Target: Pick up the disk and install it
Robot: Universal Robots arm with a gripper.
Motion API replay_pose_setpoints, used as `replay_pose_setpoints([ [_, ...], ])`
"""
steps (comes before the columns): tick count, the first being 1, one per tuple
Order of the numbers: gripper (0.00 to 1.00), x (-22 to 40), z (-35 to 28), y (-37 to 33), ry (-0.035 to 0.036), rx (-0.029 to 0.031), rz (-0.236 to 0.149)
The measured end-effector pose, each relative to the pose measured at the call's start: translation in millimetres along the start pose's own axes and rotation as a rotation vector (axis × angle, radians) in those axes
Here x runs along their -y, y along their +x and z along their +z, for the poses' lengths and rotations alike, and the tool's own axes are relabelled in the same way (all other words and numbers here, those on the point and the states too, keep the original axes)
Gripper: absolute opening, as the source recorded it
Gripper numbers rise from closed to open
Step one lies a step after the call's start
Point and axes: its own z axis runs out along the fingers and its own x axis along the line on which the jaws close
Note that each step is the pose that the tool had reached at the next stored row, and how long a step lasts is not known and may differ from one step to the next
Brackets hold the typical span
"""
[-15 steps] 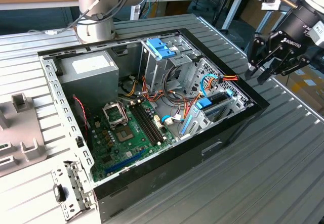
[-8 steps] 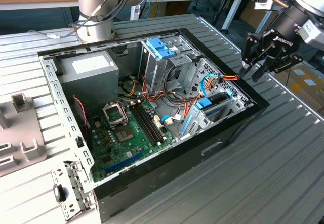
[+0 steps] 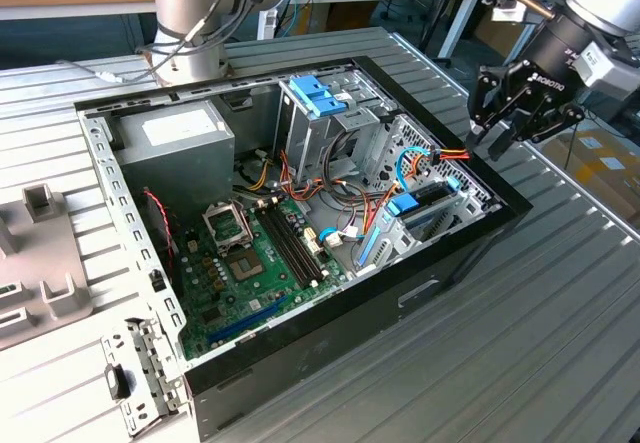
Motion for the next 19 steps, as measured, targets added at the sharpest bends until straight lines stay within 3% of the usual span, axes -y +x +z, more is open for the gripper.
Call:
replay_pose_setpoints([
  [6,0.42,3.4,10.4,0.6,-0.0067,-0.0003,-0.052],
  [7,0.42,6.1,11.7,-1.3,-0.007,-0.0002,-0.056],
  [10,0.42,10.5,13.5,-4.6,-0.0075,-0.0002,-0.06],
  [18,0.42,10.5,14.8,-4.3,-0.0104,-0.0023,-0.06],
  [19,0.34,10.4,14.8,-4.2,-0.0104,-0.0023,-0.06],
])
